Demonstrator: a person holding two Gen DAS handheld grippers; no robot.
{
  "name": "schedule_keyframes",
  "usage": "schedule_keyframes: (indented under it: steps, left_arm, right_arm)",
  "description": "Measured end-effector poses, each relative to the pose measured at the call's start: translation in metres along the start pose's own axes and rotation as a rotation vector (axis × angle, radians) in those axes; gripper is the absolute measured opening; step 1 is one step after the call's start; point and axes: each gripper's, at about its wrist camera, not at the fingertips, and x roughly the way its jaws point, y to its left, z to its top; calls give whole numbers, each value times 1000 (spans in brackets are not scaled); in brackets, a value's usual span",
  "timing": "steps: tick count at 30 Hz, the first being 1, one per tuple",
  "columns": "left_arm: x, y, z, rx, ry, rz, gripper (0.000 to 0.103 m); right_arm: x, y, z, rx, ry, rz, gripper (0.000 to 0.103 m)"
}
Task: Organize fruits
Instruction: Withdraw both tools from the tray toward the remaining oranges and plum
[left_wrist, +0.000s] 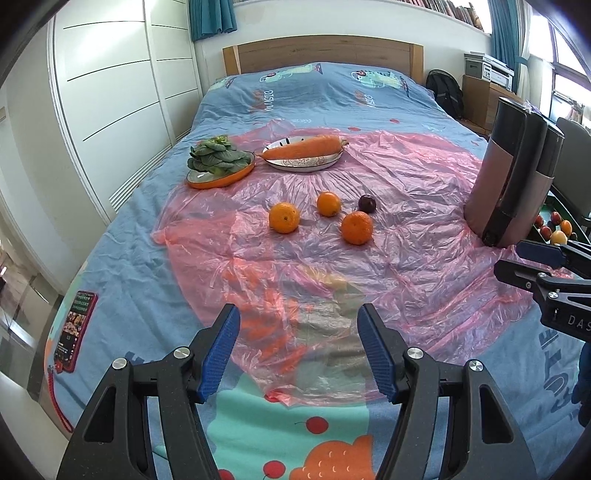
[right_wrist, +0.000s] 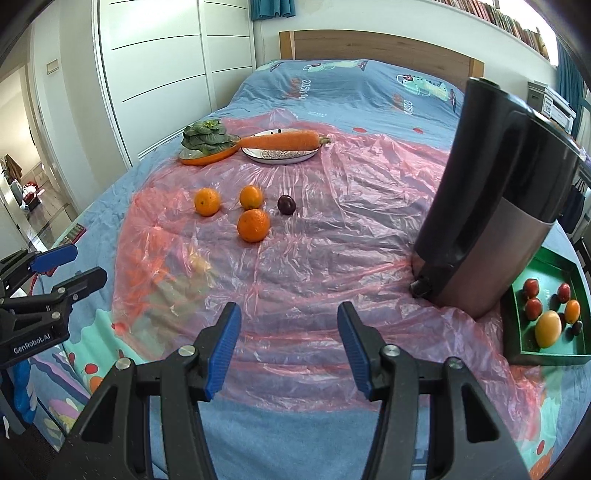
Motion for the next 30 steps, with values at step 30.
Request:
schedule_keyframes:
  steps: [30]
  left_arm:
    - [118,-53,52,38,-96,-90,73]
  right_arm:
    - [170,-15,101,-107,-31,74,53]
